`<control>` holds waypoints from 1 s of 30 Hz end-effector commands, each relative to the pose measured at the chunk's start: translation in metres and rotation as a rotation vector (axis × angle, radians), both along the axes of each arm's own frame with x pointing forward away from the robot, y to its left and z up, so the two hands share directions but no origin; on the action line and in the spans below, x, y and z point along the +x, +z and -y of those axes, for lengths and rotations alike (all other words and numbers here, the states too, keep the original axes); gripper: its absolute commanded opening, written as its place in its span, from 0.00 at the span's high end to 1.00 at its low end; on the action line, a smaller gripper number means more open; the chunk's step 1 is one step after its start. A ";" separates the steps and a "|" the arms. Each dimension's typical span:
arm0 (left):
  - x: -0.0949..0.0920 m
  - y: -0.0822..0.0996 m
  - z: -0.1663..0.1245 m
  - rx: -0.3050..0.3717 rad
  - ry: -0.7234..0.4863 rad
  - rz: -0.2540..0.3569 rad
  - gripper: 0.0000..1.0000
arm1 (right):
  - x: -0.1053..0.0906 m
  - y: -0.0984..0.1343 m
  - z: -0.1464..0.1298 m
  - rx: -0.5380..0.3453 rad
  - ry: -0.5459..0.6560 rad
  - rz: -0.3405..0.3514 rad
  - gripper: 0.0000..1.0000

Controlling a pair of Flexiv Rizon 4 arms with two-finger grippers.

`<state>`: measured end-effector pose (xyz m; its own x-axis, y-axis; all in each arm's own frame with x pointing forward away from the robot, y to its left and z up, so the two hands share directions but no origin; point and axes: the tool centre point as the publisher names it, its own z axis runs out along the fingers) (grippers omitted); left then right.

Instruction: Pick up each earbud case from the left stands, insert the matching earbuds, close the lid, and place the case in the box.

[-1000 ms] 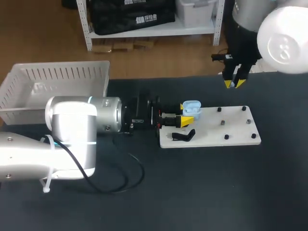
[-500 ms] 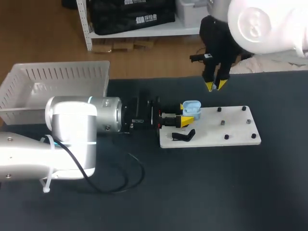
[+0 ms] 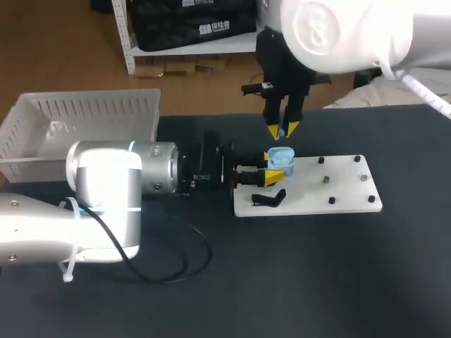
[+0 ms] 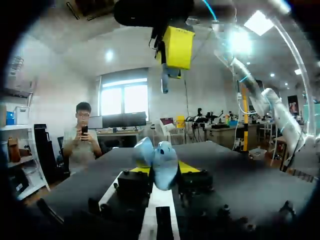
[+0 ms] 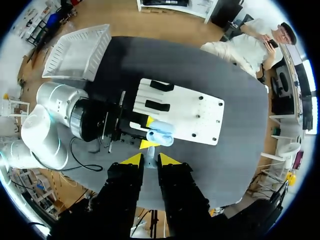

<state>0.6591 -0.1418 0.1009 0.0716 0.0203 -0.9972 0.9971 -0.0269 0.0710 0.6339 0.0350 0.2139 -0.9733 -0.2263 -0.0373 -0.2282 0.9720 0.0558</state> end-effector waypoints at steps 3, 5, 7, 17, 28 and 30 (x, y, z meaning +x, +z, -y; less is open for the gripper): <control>0.001 0.000 0.000 0.001 -0.003 -0.001 1.00 | 0.003 0.001 -0.001 0.000 -0.005 -0.007 1.00; 0.001 0.000 0.000 0.001 -0.003 -0.001 1.00 | 0.003 0.001 -0.001 0.000 -0.005 -0.007 1.00; 0.001 0.000 0.000 0.001 -0.003 -0.001 1.00 | 0.003 0.001 -0.001 0.000 -0.005 -0.007 1.00; 0.001 0.000 0.000 0.001 -0.003 -0.001 1.00 | 0.003 0.001 -0.002 0.001 0.015 -0.016 1.00; 0.001 0.000 0.000 0.001 -0.003 -0.001 1.00 | -0.005 -0.011 -0.002 -0.033 0.182 0.006 1.00; 0.001 0.000 0.000 0.001 -0.003 -0.001 1.00 | -0.006 -0.013 -0.002 -0.038 0.202 0.005 1.00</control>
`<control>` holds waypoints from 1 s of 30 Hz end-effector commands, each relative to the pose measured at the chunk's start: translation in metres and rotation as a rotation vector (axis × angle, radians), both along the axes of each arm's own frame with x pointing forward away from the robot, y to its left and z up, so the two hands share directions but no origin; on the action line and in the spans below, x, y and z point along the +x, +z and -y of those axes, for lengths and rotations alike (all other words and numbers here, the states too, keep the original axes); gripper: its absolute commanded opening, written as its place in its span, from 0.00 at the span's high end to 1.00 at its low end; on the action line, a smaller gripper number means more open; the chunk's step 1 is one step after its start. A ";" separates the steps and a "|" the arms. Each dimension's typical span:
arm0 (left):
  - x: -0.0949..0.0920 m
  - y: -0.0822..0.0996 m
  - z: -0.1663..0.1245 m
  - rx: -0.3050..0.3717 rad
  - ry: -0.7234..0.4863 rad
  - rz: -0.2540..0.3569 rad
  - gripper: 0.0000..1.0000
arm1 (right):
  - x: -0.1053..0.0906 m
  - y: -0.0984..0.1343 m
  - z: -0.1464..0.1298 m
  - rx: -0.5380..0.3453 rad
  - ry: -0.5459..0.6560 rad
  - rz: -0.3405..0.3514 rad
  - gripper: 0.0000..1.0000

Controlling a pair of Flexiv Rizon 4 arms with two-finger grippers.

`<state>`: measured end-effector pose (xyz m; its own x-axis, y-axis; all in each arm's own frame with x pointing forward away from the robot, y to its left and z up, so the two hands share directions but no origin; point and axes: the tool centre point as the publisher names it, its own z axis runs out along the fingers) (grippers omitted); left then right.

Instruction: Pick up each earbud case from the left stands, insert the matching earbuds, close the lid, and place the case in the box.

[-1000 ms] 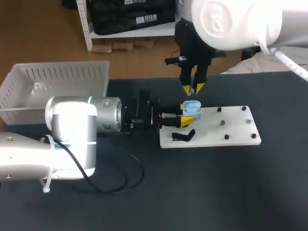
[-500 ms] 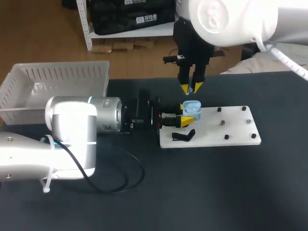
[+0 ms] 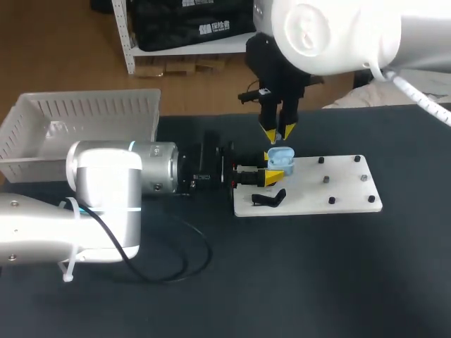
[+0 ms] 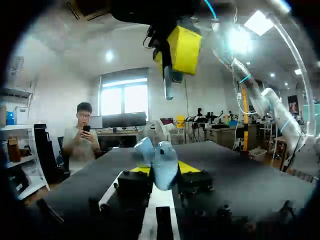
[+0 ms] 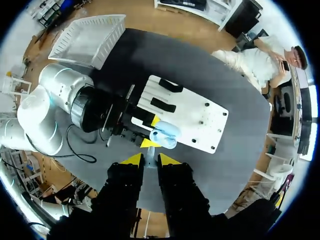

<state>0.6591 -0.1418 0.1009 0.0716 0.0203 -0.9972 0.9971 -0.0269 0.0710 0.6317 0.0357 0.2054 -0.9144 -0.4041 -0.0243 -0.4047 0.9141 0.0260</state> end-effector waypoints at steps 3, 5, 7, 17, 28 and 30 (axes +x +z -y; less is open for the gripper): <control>0.001 0.000 0.000 0.001 -0.003 -0.001 1.00 | -0.005 -0.008 -0.002 -0.013 0.046 0.018 1.00; 0.001 0.000 0.000 0.001 -0.003 -0.001 1.00 | -0.005 -0.010 -0.001 -0.019 0.062 0.027 1.00; 0.001 0.000 0.000 0.001 -0.003 -0.001 1.00 | -0.006 -0.012 -0.001 -0.023 0.077 0.031 1.00; 0.001 0.000 0.000 0.001 -0.003 -0.001 1.00 | 0.000 -0.021 0.002 -0.055 0.109 0.041 1.00; 0.001 0.000 0.000 0.001 -0.003 -0.001 1.00 | 0.005 -0.029 0.001 -0.065 0.145 0.027 1.00; 0.001 0.000 0.000 0.001 -0.003 -0.001 1.00 | 0.005 -0.029 0.001 -0.065 0.149 0.025 1.00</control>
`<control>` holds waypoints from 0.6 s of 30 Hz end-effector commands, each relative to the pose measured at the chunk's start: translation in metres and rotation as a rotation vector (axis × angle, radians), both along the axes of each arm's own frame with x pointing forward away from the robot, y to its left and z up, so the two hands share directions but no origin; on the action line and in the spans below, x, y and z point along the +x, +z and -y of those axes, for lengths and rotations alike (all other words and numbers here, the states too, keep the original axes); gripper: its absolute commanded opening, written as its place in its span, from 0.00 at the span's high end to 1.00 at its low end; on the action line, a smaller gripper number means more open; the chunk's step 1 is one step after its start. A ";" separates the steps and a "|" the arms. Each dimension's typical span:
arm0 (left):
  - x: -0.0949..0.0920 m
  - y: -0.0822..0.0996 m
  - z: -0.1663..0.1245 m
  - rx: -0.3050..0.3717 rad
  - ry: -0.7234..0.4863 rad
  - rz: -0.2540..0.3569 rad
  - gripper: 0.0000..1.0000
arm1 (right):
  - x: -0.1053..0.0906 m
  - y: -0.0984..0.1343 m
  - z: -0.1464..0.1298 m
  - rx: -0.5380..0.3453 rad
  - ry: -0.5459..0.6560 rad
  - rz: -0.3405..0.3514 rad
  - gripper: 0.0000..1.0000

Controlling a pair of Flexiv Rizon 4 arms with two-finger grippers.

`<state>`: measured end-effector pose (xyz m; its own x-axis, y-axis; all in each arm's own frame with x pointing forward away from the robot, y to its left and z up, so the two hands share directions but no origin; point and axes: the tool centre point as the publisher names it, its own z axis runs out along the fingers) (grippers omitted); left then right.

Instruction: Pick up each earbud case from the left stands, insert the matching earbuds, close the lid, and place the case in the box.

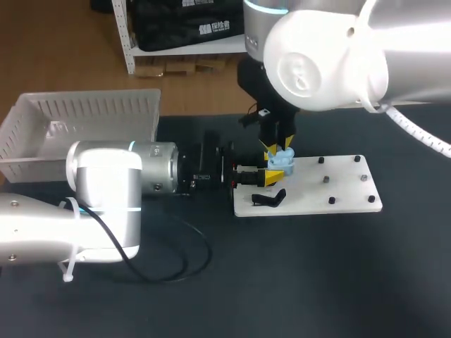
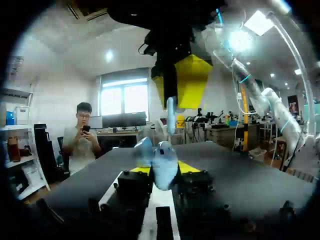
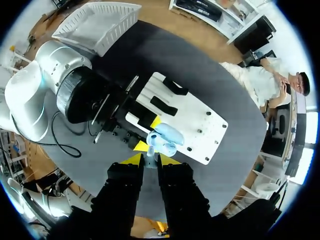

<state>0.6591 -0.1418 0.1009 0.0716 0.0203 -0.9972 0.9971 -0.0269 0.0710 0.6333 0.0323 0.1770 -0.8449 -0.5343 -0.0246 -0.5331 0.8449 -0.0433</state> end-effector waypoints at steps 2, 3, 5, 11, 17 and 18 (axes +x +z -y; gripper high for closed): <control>0.001 0.000 0.000 0.001 -0.003 -0.001 1.00 | 0.004 -0.002 -0.002 -0.005 0.006 -0.010 1.00; 0.001 0.000 0.000 0.001 -0.003 -0.001 1.00 | 0.004 -0.002 -0.002 -0.005 0.008 -0.010 1.00; 0.001 0.000 0.000 0.001 -0.003 -0.001 1.00 | 0.005 -0.003 -0.001 -0.004 0.009 -0.011 1.00; 0.001 0.000 0.000 0.001 -0.003 -0.001 1.00 | 0.006 -0.005 0.000 0.001 0.015 -0.013 1.00; 0.001 0.000 0.000 0.001 -0.003 -0.001 1.00 | 0.006 -0.007 -0.001 -0.001 0.024 -0.010 1.00; 0.001 0.000 0.000 0.001 -0.003 -0.001 1.00 | 0.006 -0.008 -0.001 -0.001 0.025 -0.010 1.00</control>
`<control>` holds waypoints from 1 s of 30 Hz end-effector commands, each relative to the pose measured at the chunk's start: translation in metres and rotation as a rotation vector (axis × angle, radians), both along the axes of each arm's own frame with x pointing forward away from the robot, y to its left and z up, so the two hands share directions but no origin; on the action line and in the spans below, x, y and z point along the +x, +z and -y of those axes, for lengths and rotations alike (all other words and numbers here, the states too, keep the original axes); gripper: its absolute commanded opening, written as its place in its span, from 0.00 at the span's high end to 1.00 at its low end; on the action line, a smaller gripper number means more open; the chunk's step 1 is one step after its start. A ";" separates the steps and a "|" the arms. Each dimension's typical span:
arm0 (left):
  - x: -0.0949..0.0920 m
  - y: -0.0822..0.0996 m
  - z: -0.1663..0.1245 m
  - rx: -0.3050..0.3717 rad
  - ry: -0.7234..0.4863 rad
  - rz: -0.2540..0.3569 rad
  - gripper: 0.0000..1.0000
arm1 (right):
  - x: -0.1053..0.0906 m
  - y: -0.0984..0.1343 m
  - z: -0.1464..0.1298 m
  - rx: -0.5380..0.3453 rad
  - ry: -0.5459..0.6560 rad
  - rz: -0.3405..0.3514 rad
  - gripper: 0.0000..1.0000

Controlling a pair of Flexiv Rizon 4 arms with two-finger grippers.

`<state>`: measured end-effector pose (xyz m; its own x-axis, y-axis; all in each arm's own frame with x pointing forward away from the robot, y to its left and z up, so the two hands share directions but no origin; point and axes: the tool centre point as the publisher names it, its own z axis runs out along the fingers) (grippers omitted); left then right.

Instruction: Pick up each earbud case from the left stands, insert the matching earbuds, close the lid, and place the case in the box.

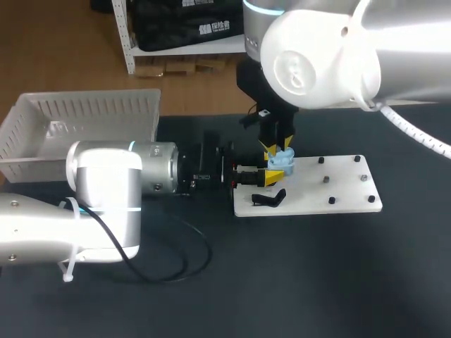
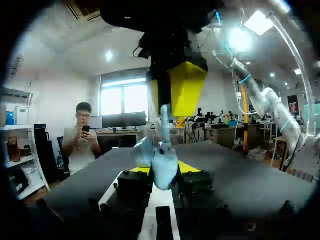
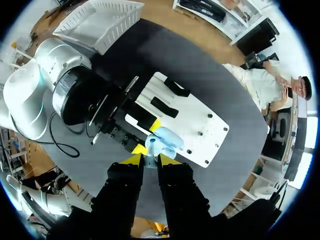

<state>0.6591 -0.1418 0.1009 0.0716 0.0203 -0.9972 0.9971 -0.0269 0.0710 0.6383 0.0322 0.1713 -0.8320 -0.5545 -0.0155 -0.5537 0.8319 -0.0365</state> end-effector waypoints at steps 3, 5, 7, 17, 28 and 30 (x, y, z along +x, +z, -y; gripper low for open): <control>0.001 0.000 0.000 0.001 -0.003 -0.001 1.00 | 0.002 -0.003 -0.001 -0.003 0.002 0.001 1.00; 0.001 0.000 0.000 0.001 -0.003 -0.001 1.00 | 0.002 -0.004 -0.001 -0.005 0.004 0.003 1.00; 0.001 0.000 0.000 0.001 -0.003 -0.001 1.00 | 0.002 -0.004 -0.001 -0.006 0.005 0.004 1.00; 0.001 0.000 0.000 0.001 -0.003 -0.001 1.00 | 0.003 -0.008 0.000 -0.007 0.003 -0.001 1.00; 0.001 0.000 0.000 0.001 -0.003 -0.001 1.00 | 0.005 -0.012 -0.001 -0.004 0.004 -0.007 1.00; 0.001 0.000 0.000 0.001 -0.003 -0.001 1.00 | 0.005 -0.012 -0.001 -0.004 0.004 -0.008 1.00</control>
